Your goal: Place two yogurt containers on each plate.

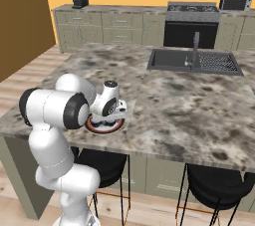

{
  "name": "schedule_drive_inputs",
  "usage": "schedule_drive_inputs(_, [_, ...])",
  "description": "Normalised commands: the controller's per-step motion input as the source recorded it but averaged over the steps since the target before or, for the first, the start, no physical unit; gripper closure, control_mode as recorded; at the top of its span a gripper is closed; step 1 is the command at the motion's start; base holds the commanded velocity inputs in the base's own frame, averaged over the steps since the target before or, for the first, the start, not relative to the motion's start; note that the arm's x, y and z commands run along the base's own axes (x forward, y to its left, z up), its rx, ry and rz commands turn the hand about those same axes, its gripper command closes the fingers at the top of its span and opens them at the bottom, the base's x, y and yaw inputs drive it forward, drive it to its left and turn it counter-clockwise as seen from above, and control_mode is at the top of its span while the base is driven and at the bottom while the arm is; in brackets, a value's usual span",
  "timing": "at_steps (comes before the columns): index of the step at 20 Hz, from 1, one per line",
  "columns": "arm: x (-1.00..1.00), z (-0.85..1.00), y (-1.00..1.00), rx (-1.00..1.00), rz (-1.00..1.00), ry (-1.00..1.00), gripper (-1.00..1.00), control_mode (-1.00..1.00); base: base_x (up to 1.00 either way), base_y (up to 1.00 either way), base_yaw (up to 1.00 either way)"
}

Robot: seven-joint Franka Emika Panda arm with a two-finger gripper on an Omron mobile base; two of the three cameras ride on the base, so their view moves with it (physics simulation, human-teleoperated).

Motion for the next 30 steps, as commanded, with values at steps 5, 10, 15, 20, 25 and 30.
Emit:
schedule_drive_inputs(5, [0.00,0.00,0.00,0.00,0.00,0.00,-1.00,-1.00,0.00,0.00,0.00])
schedule_drive_inputs(10, [0.01,0.07,0.00,-0.02,0.00,-0.01,-1.00,-1.00,0.00,0.00,0.00])
schedule_drive_inputs(15, [-0.25,0.59,0.00,-0.01,0.00,-0.12,-1.00,-1.00,0.00,0.00,0.00])
schedule_drive_inputs(20, [-0.90,0.59,0.00,0.00,0.00,-0.21,-1.00,-1.00,0.00,0.00,0.00])
schedule_drive_inputs(25, [-0.98,0.65,0.00,0.00,-0.10,-0.14,-1.00,-1.00,0.00,0.00,0.00])
schedule_drive_inputs(30, [-0.82,0.91,0.00,-0.01,-0.20,0.00,-1.00,-1.00,0.00,0.00,0.00])
